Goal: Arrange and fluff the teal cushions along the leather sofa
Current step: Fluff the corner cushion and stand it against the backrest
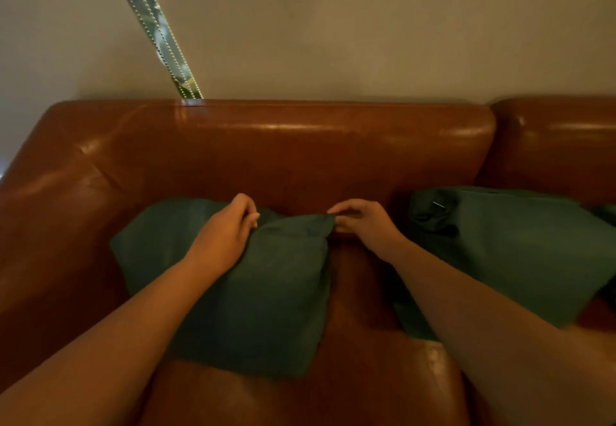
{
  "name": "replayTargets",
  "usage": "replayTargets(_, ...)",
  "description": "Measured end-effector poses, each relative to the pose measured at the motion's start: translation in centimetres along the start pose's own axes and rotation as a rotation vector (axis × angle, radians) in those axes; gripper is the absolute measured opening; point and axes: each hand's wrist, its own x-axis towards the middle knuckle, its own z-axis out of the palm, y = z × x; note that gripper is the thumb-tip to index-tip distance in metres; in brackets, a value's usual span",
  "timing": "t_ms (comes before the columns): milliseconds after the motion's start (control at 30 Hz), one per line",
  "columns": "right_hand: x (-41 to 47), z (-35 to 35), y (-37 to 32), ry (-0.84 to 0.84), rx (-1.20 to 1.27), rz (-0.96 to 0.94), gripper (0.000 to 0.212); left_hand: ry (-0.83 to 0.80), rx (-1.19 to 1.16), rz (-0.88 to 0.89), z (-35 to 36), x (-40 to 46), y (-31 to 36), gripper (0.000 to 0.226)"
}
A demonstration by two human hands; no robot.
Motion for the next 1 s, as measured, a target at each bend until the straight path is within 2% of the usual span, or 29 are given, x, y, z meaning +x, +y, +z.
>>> replayTargets(100,-1.0,1.6,0.5,0.090,0.244,0.149,0.028,-0.121,0.063,0.046,0.2,1.7,0.5,0.011)
replayTargets(200,-1.5,2.5,0.6,0.212,0.331,0.259,0.029,-0.277,0.183,0.086,1.2,3.6,2.4,0.024)
replayTargets(300,-1.8,2.9,0.2,0.238,0.378,0.229,0.023,-0.394,0.251,0.119,2.8,5.3,5.2,0.058)
replayTargets(367,-1.9,2.7,-0.5,0.221,0.330,0.155,0.022,-0.469,0.315,0.129,4.2,6.1,6.6,0.069)
replayTargets(433,-2.0,2.7,-1.2,0.177,0.292,0.089,0.023,-0.473,0.399,0.157,5.1,6.6,7.2,0.056)
replayTargets(500,-2.1,3.2,-1.4,0.143,0.321,0.058,0.025,-0.425,0.381,0.160,4.8,7.0,6.8,0.037)
replayTargets(567,-2.1,4.1,-1.2,0.191,0.282,0.031,0.025,-0.403,0.283,0.118,3.9,7.2,5.7,0.027)
replayTargets(667,-2.5,6.0,-0.4,0.294,0.000,-0.048,0.019,-0.375,0.103,-0.001,2.5,7.1,3.9,0.011)
replayTargets(767,-2.5,7.2,-0.1,0.214,-0.101,-0.036,0.017,-0.292,-0.032,-0.085,2.0,6.4,2.6,0.008)
replayTargets(900,-2.0,7.5,-1.2,0.065,-0.156,-0.008,0.027,-0.094,-0.569,-0.437,1.4,6.3,2.1,0.011)
replayTargets(1000,-2.0,8.7,-1.1,0.070,-0.078,0.016,0.024,0.059,-0.856,-0.709,0.5,6.4,2.0,0.012)
